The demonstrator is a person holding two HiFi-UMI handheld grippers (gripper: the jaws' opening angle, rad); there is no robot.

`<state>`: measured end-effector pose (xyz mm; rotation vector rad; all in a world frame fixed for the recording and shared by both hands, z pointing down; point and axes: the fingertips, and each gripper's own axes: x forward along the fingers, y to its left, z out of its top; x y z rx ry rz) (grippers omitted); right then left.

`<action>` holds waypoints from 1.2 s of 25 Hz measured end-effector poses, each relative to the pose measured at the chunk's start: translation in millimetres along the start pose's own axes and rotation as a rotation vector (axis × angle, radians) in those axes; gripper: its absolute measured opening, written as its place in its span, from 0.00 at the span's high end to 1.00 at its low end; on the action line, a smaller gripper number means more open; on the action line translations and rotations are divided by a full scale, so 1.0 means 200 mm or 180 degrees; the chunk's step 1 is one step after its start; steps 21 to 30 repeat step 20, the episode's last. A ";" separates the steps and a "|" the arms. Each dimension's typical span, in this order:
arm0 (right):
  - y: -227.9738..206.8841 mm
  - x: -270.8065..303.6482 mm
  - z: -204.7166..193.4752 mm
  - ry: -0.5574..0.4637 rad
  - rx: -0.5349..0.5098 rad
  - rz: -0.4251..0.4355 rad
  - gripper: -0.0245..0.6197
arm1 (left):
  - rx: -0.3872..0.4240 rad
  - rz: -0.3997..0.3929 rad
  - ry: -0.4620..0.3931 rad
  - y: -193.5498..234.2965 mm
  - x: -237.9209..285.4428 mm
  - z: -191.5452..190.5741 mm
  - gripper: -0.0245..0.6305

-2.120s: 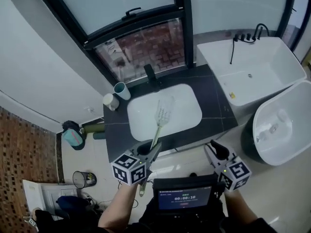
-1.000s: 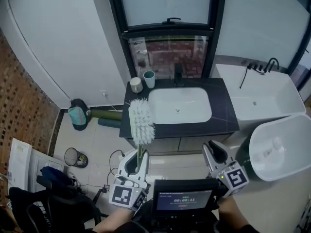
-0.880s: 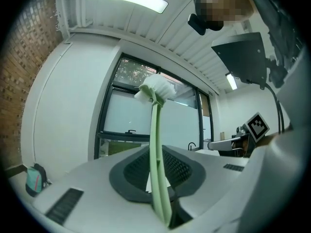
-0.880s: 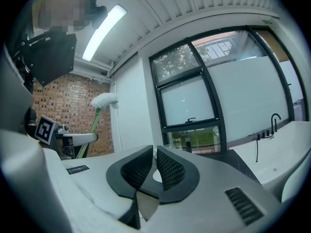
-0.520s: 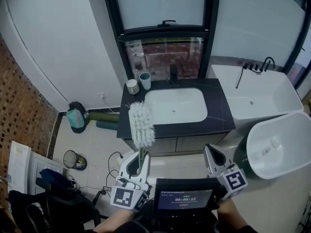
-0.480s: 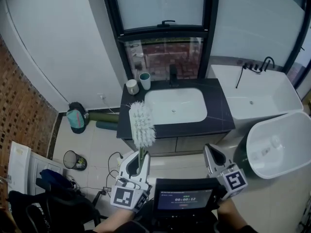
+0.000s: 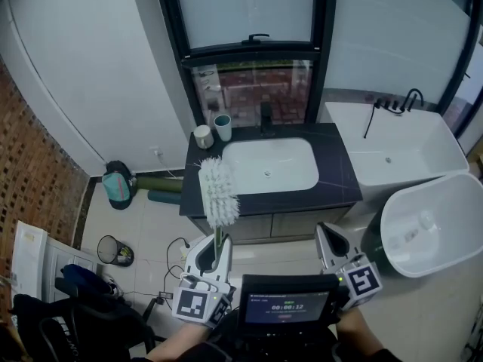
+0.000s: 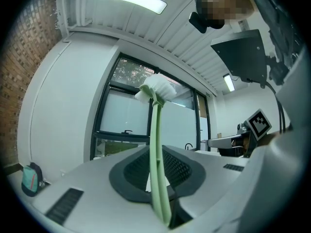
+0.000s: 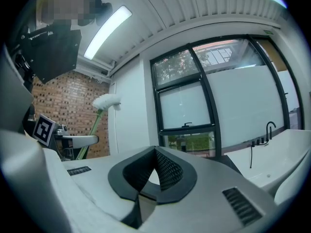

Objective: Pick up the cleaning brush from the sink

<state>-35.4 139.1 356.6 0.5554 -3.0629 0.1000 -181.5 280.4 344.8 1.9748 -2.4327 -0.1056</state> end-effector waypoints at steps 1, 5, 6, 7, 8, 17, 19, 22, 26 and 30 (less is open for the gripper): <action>0.00 0.00 0.00 0.0004 0.0000 0.0004 0.96 | 0.0004 0.0002 0.0002 0.00 0.00 0.01 0.87; 0.00 -0.02 0.00 0.0019 0.0010 0.0009 0.96 | 0.0025 -0.0004 -0.0076 -0.02 0.00 0.04 0.87; 0.00 -0.02 0.00 0.0017 0.0013 0.0005 0.96 | 0.0031 -0.0002 -0.0076 -0.02 0.00 0.04 0.87; 0.00 -0.02 0.00 0.0013 0.0013 0.0000 0.96 | 0.0037 0.0003 -0.0071 -0.02 -0.01 0.03 0.87; 0.00 -0.02 0.00 0.0013 0.0015 -0.0006 0.96 | 0.0043 0.0012 -0.0063 -0.01 -0.01 0.03 0.87; 0.02 -0.01 0.01 0.0022 0.0009 -0.0016 0.96 | -0.0021 0.0051 0.0073 0.02 -0.04 -0.01 0.87; 0.02 -0.01 0.01 0.0027 0.0004 -0.0023 0.96 | -0.0033 0.0047 0.0082 0.00 -0.04 -0.02 0.87; 0.02 -0.02 0.01 0.0030 0.0002 -0.0027 0.96 | -0.0033 0.0044 0.0076 0.00 -0.04 -0.02 0.87; 0.02 -0.02 0.01 0.0030 0.0002 -0.0027 0.96 | -0.0033 0.0044 0.0076 0.00 -0.04 -0.02 0.87; 0.02 -0.02 0.01 0.0030 0.0002 -0.0027 0.96 | -0.0033 0.0044 0.0076 0.00 -0.04 -0.02 0.87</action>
